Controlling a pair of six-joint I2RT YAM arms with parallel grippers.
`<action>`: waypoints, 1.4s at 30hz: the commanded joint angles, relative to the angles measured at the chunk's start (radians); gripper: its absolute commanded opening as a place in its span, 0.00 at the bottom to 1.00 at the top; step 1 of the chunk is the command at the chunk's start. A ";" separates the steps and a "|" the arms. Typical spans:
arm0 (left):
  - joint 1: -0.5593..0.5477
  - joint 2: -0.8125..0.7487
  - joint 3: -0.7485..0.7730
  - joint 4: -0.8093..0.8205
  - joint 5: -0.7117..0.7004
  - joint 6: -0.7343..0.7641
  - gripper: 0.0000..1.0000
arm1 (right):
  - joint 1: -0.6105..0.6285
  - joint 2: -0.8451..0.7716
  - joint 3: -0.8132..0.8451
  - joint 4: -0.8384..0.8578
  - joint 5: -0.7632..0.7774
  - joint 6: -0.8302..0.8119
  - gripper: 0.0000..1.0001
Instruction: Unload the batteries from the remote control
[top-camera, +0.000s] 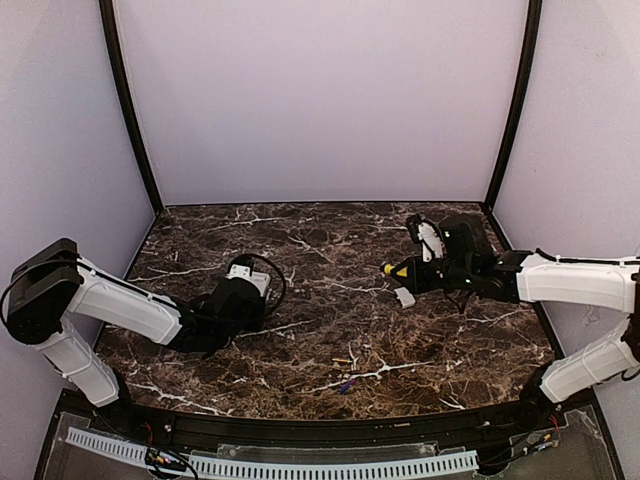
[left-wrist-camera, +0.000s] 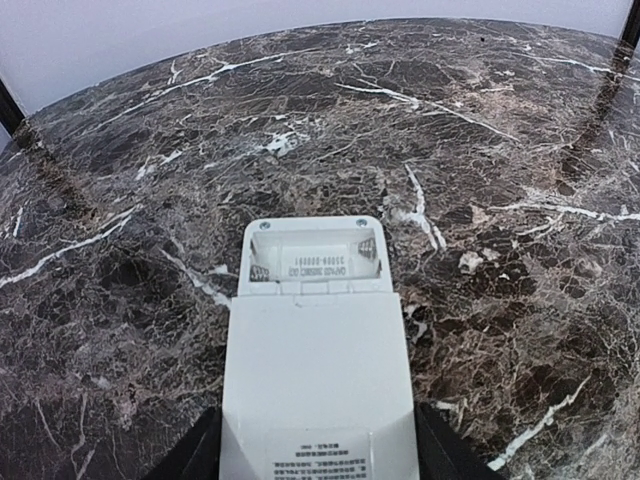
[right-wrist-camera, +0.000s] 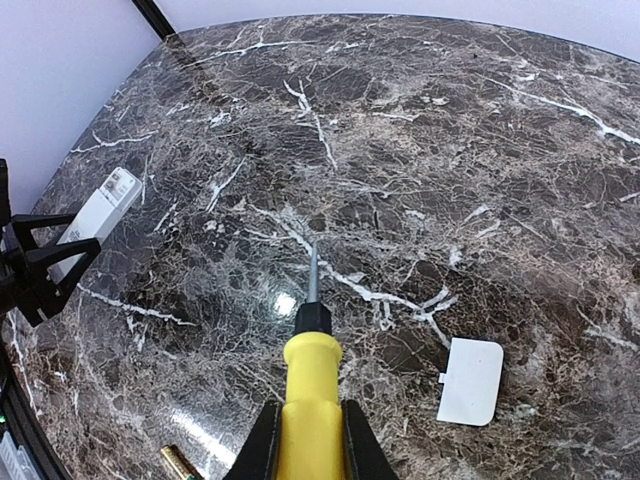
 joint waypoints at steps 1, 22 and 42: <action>-0.005 0.002 -0.025 0.019 -0.004 -0.044 0.20 | -0.005 0.004 -0.013 0.051 0.009 0.003 0.00; -0.005 -0.027 -0.042 -0.010 0.032 0.005 0.98 | -0.005 -0.030 -0.056 0.056 0.007 0.016 0.00; -0.004 -0.386 0.009 -0.228 -0.018 0.335 0.98 | -0.005 0.131 0.020 0.127 0.054 -0.027 0.00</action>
